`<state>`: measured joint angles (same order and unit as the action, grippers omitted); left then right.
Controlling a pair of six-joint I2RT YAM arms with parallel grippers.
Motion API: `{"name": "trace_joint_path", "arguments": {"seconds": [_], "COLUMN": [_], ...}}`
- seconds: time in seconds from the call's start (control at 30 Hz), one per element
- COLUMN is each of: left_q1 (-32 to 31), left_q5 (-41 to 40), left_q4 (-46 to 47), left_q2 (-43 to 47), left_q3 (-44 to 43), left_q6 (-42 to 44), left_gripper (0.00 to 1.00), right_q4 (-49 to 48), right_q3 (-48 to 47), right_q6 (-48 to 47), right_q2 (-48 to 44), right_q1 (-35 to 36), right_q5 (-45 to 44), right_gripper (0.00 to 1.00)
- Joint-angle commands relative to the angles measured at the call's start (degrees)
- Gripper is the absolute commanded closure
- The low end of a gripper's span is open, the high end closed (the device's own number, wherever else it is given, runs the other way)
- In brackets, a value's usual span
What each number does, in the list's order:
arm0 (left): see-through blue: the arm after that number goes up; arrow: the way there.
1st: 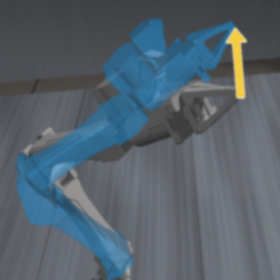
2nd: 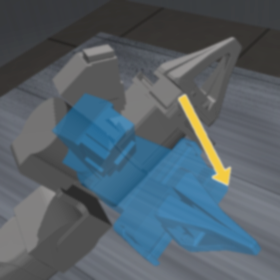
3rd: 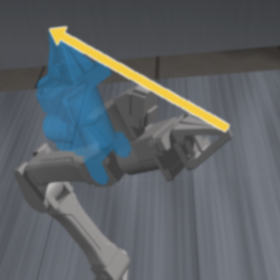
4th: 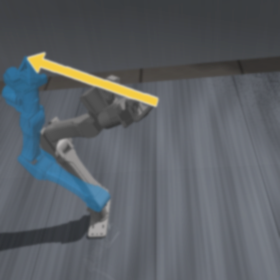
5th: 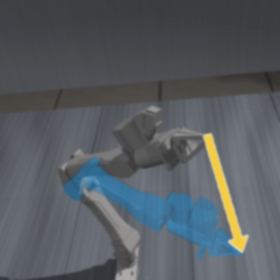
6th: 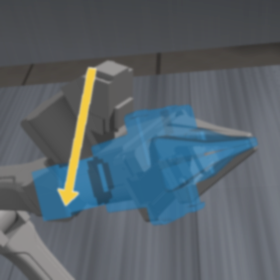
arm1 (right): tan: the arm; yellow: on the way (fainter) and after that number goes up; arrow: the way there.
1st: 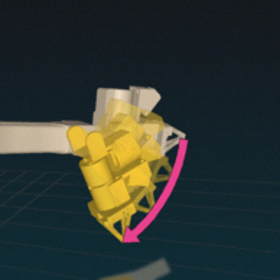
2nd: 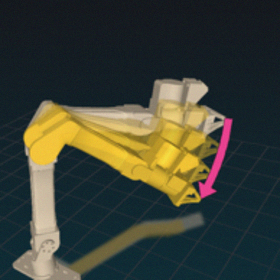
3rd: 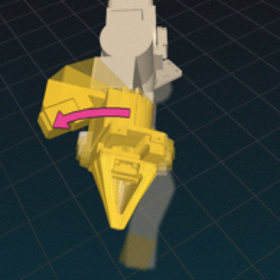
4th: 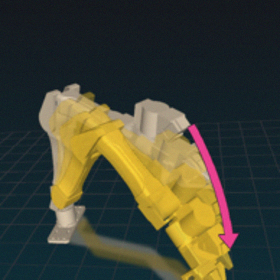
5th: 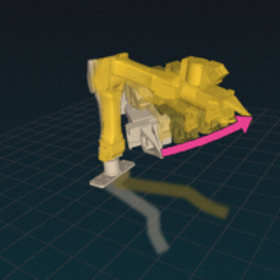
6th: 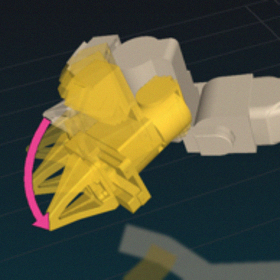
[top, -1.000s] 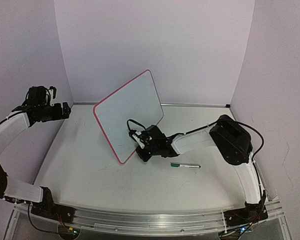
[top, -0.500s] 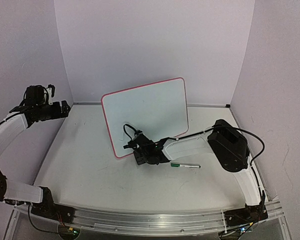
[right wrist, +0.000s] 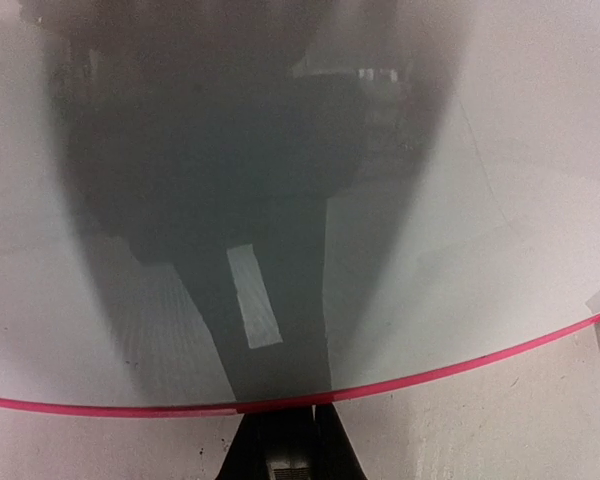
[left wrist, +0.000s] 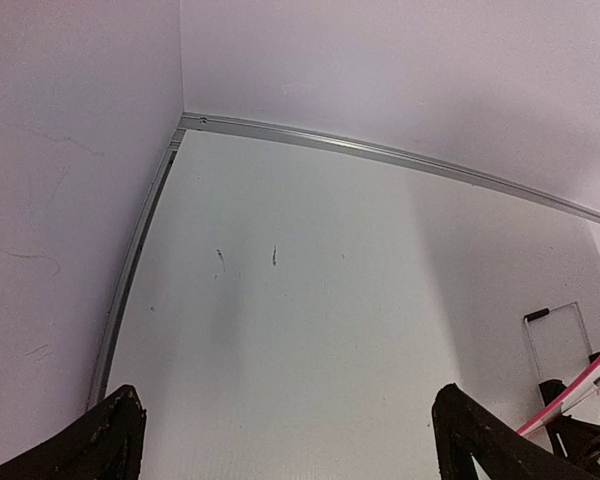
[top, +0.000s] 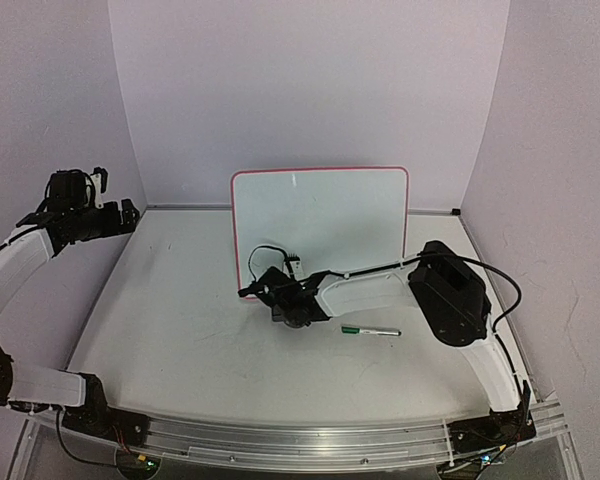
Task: Write a sentence on the whiteboard
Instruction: Move the whiteboard to the center of the board.
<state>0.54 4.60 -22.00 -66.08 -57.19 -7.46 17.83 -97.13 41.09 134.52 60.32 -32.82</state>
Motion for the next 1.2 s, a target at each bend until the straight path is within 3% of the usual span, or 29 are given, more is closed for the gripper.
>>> {"name": "trace_joint_path", "arguments": {"seconds": [0.0,0.07,0.33,0.6,0.73,0.93,1.03,1.17], "left_q1": [0.08,0.08,0.06,0.04,-0.01,-0.12,-0.26,-3.14], "left_q5": [0.67,0.60,0.30,0.24,1.89,3.13,5.47,7.53], "left_q4": [0.52,0.37,0.21,0.47,1.57,-0.13,-1.07,-1.64], "left_q2": [1.36,1.36,1.62,1.29,1.33,1.21,2.10,3.43], "left_q3": [-0.37,-0.42,-0.27,0.22,1.30,1.40,2.54,6.34], "left_q6": [-0.29,-0.25,-0.16,-0.10,0.50,-2.00,-6.41,-11.69], "left_gripper": [0.01,0.01,0.01,0.01,0.01,0.01,0.01,0.02], "right_q4": [2.38,2.38,-0.79,-6.34,-11.81,-11.57,-10.22,-7.94], "right_q3": [-2.93,-3.29,-0.71,9.27,17.84,27.28,33.63,39.14], "right_q6": [5.88,5.75,1.96,1.81,0.47,-7.28,-10.74,-16.51], "right_q2": [1.47,1.67,-2.05,-11.48,-19.95,-30.85,-38.19,-44.37], "right_q1": [0.35,0.42,2.27,4.02,5.06,4.54,2.06,-5.10], "right_q5": [-4.47,-3.11,-1.99,5.18,9.32,12.14,13.96,25.77], "right_gripper": [1.00,0.96,0.47,0.24,0.17,0.13,0.12,0.11]}}
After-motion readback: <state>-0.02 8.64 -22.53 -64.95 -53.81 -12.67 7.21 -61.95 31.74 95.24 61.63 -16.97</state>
